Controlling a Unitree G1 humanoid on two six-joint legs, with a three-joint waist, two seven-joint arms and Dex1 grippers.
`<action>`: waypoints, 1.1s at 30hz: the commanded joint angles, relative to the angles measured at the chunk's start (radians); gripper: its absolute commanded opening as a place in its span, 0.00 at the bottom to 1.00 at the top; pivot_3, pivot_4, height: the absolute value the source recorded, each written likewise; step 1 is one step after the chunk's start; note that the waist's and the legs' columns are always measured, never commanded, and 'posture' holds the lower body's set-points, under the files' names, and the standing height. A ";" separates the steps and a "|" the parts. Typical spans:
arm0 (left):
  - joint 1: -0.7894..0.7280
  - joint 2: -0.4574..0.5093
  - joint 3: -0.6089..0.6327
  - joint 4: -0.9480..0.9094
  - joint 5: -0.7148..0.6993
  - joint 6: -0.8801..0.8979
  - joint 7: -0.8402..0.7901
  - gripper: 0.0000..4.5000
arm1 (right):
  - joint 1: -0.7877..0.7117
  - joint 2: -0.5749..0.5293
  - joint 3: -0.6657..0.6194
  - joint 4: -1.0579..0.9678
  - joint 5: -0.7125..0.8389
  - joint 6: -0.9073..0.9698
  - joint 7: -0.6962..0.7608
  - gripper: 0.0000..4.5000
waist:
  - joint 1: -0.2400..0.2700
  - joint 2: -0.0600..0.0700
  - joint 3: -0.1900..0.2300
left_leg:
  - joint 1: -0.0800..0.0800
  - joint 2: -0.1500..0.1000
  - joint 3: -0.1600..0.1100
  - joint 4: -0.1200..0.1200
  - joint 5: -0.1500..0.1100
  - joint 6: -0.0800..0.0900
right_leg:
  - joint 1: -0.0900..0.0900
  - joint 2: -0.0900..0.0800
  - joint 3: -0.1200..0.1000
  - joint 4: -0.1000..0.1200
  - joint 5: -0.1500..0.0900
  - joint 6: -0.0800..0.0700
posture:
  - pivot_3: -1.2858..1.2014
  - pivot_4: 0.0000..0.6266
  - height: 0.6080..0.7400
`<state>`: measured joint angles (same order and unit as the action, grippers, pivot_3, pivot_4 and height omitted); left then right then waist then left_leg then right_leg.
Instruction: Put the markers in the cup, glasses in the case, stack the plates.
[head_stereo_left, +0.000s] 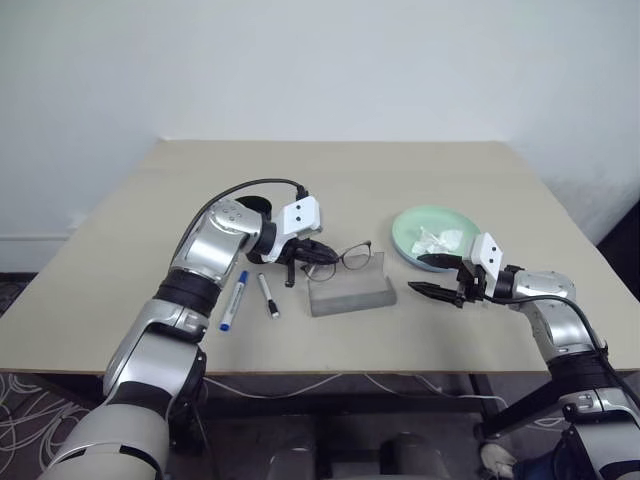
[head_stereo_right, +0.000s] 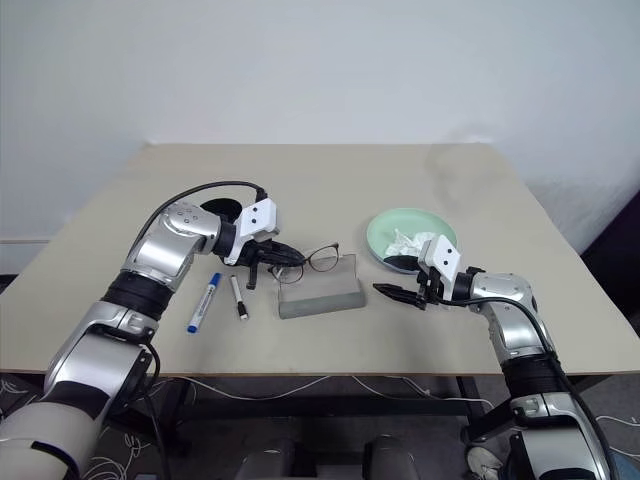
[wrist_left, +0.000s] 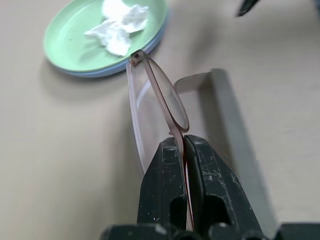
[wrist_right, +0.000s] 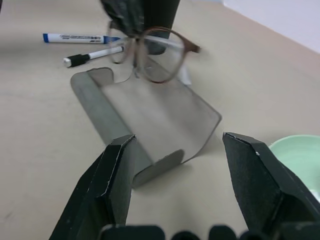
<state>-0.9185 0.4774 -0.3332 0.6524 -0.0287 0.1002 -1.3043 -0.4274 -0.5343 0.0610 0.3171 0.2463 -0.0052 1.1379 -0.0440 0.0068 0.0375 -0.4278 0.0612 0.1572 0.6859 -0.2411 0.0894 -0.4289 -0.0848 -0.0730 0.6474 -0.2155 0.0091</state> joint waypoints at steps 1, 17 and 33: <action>-0.052 -0.041 -0.008 0.077 0.036 -0.080 0.005 0.02 | -0.013 0.007 -0.009 -0.063 0.016 0.002 -0.012 0.67 | 0.000 0.000 0.000 | 0.000 0.000 0.000 0.000 0.000 0.000 | 0.000 0.000 0.000 0.000 0.000 0.000 | 0.52 0.00 1.00; -0.032 -0.115 -0.032 0.149 0.097 -0.134 -0.072 0.02 | 0.029 0.015 -0.007 -0.117 0.013 0.022 -0.044 0.67 | 0.000 0.000 0.000 | -0.001 0.000 0.000 0.001 -0.002 0.003 | -0.001 0.000 0.000 0.000 0.000 0.000 | 0.52 0.00 1.00; 0.008 -0.117 -0.027 0.111 0.098 -0.101 -0.069 0.24 | 0.020 0.020 0.002 -0.096 0.008 0.009 -0.042 0.67 | 0.000 0.000 0.000 | -0.001 0.000 -0.001 0.001 -0.002 0.003 | 0.000 0.000 0.000 0.000 0.000 0.000 | 0.52 0.00 1.00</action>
<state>-0.9019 0.3638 -0.3761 0.7830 0.0671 0.0093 -1.3902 -0.3827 -0.5158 0.0743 0.2434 0.2451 0.0215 1.0952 -0.0439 0.0065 0.0376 -0.4286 0.0615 0.1564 0.6873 -0.2431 0.0929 -0.4294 -0.0849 -0.0732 0.6476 -0.2155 0.0091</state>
